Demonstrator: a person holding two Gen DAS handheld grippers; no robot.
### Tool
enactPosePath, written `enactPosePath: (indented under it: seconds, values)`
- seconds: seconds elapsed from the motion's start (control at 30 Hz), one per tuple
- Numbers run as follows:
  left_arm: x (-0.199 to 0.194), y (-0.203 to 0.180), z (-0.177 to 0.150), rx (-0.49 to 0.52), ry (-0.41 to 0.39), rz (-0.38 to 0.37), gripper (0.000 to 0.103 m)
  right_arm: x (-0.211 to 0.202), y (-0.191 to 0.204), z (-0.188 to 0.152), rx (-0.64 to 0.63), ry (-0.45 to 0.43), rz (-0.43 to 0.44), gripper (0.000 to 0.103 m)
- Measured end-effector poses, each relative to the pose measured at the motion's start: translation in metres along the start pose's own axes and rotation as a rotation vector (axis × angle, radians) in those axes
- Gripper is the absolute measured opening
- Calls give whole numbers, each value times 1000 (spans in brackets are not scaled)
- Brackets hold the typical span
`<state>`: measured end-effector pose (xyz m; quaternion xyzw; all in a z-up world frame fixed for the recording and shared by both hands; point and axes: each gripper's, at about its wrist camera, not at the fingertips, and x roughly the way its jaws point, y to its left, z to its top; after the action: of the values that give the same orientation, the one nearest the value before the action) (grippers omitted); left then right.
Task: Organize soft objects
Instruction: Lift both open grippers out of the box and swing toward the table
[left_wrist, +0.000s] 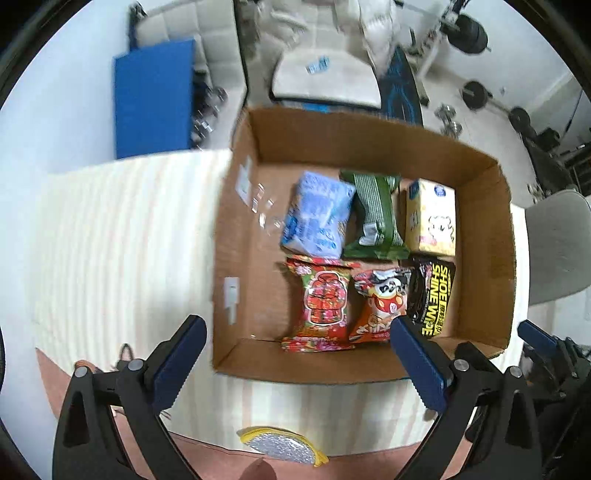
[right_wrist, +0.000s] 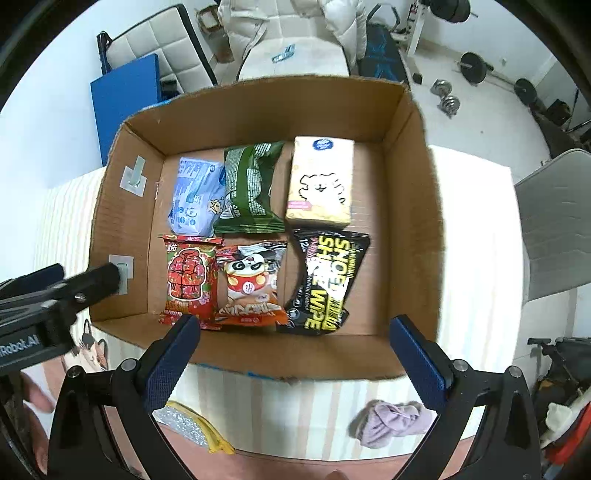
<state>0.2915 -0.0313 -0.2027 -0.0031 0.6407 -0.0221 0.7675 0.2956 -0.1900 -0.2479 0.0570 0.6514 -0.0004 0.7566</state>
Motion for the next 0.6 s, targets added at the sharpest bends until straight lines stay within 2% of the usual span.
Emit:
enactPosePath:
  seconds: [0.23,0.6]
  values:
    - [-36,-8,-17,9,-126,43,102,-38,-1,-24,-21,-91,-13,103]
    - [-92,-19,-41,17,-242,44,102,-103,-5,-55,-28,-220,-19,103]
